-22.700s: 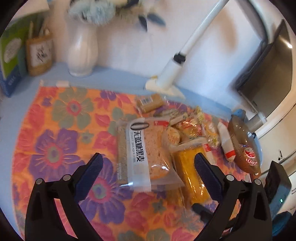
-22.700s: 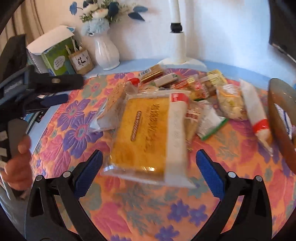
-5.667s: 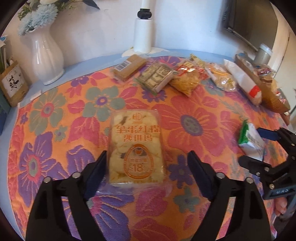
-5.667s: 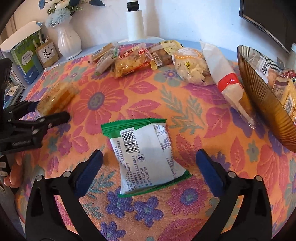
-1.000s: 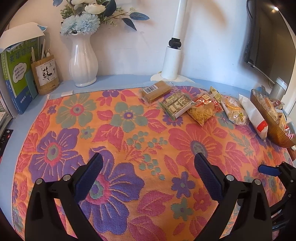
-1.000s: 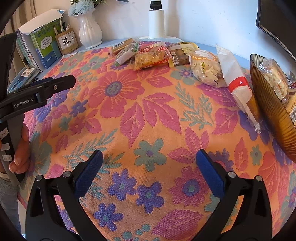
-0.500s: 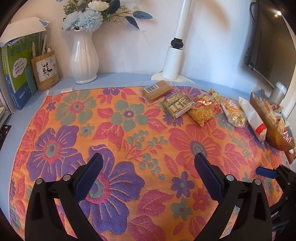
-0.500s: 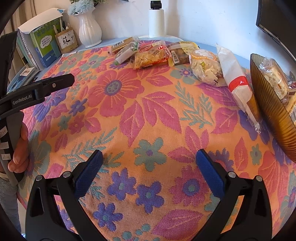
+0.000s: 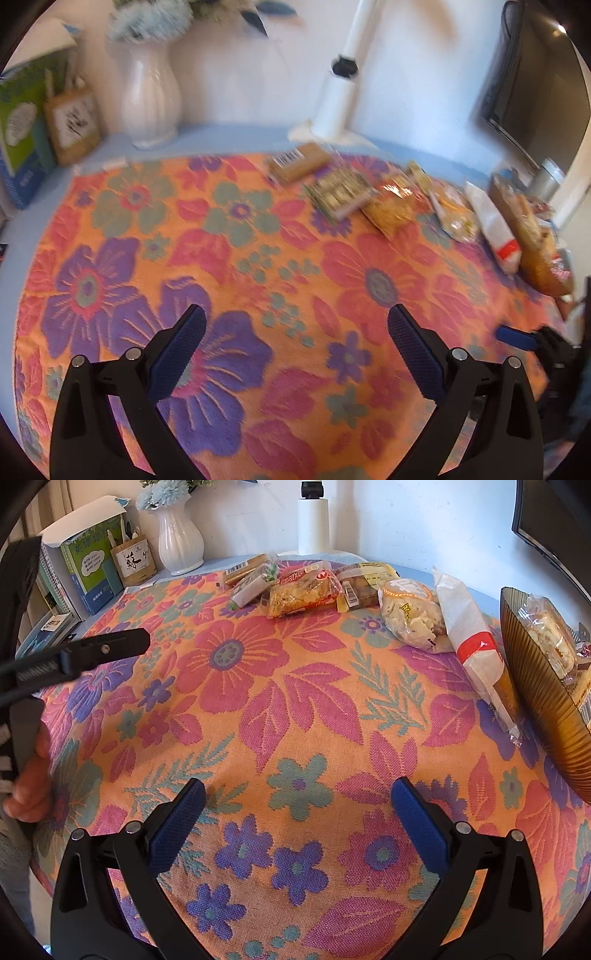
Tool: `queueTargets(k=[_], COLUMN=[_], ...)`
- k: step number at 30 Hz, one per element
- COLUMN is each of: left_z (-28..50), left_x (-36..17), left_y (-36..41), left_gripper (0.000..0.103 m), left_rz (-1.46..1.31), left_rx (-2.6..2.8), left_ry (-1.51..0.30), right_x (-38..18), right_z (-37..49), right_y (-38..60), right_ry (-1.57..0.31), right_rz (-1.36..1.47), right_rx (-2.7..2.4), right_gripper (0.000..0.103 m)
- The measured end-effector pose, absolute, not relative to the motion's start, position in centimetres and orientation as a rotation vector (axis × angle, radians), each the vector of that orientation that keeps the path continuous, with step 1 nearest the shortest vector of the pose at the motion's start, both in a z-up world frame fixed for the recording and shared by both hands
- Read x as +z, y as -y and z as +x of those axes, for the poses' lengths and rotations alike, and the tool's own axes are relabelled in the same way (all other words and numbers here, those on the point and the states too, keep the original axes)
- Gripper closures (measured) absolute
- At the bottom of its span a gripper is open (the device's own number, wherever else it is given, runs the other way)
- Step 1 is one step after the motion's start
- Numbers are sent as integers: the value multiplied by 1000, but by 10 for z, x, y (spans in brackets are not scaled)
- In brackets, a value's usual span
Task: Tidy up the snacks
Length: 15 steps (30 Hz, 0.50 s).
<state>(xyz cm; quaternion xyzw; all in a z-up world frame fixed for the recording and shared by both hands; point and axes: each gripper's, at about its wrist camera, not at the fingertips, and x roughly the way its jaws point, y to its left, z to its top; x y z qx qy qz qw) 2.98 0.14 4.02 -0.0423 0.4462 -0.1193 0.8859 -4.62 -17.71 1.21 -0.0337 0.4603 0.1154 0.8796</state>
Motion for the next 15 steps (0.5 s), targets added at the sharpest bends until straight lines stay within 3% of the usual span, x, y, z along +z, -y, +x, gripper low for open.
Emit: queueTargets(k=[4, 15], left_z=[63, 164], left_x=[57, 23], left_y=[4, 21], left_gripper=[5, 6], left_rz=[-67, -487], left_rx=[-287, -444], left_ry=[-1109, -1090], right_x=[13, 13], right_z=[-47, -48], right_y=[177, 176], right_ry=[-958, -953], right_rz=[-67, -62], right_rx=[242, 265], right_gripper=[3, 3])
